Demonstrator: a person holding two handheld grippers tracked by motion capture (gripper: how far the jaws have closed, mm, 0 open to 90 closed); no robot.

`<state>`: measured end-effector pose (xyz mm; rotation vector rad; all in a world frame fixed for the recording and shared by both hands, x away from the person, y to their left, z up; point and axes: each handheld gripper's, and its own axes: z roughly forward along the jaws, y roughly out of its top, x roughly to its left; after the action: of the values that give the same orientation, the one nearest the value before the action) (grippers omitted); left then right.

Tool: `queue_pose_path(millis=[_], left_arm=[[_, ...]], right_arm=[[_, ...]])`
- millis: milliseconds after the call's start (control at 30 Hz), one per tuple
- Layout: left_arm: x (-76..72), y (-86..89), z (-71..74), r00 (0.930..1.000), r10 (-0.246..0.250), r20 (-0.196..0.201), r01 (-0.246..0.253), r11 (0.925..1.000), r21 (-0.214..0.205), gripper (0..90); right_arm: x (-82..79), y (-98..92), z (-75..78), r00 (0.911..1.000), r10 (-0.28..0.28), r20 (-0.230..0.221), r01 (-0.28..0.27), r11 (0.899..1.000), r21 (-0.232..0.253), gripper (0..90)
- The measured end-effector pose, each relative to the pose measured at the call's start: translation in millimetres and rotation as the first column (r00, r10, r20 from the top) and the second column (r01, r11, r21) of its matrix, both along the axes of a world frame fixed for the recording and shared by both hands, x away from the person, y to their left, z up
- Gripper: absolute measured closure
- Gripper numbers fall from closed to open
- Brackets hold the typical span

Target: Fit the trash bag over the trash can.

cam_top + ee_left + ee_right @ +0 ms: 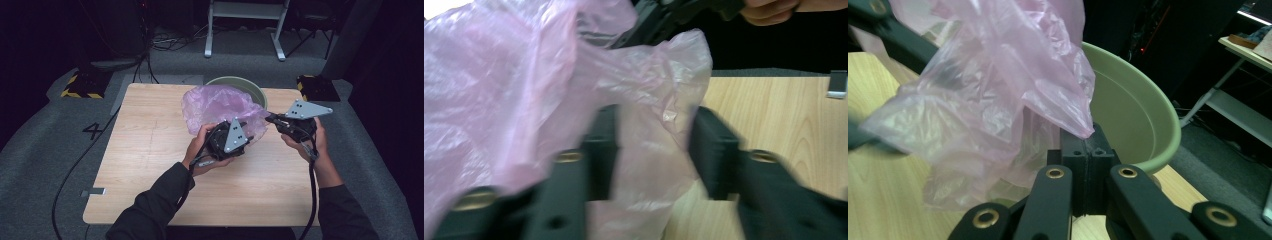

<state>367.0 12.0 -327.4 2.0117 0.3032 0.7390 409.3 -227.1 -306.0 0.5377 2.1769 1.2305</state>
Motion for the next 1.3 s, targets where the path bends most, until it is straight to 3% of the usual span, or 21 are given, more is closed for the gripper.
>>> queue_pose_path(millis=[100, 167, 300, 500, 733, 933, 1133, 1300], left_arm=[[3.4, 2.1, -2.0, 0.9999, 0.002, 0.010, -0.002, 0.9997, 0.025, 84.4], [5.7, 4.0, -4.2, 1.0000, 0.001, 0.009, -0.002, 0.9993, 0.038, 89.7], [8.2, 10.9, -11.9, 0.9995, -0.028, -0.011, 0.029, 0.9963, 0.081, 90.0], [8.6, 26.2, -27.3, 0.9988, -0.043, -0.021, 0.046, 0.9890, 0.140, 90.0], [10.5, 43.2, -35.4, 0.9980, -0.040, -0.049, 0.046, 0.9904, 0.130, 90.0], [7.2, 52.0, -47.0, 0.9991, -0.032, -0.028, 0.036, 0.9890, 0.144, 90.0], [9.4, 64.8, -55.6, 0.9982, -0.024, -0.055, 0.031, 0.9928, 0.116, 90.0], [11.4, 75.2, -62.4, 0.9970, -0.007, -0.077, 0.016, 0.9928, 0.119, 90.0]], right_arm=[[-0.9, -0.2, 0.3, 1.0000, 0.003, -0.002, -0.003, 1.000, 0.002, 90.0], [-0.6, -1.2, 0.8, 1.0000, -0.003, -0.004, 0.003, 1.000, 0.008, 90.0], [3.5, -4.9, 2.9, 0.9995, -0.025, -0.016, 0.026, 0.999, 0.021, 90.0], [25.7, -10.3, 5.3, 0.9923, -0.102, -0.071, 0.105, 0.993, 0.045, 90.0], [52.5, -0.3, 3.7, 0.9784, -0.188, -0.085, 0.189, 0.982, -0.003, 90.0], [72.2, 7.3, 1.0, 0.9624, -0.258, -0.086, 0.253, 0.965, -0.065, 90.0], [94.6, 1.9, -5.7, 0.9456, -0.303, -0.119, 0.299, 0.953, -0.050, 90.0], [111.9, -1.3, -13.3, 0.9316, -0.339, -0.131, 0.336, 0.941, -0.048, 90.0]])
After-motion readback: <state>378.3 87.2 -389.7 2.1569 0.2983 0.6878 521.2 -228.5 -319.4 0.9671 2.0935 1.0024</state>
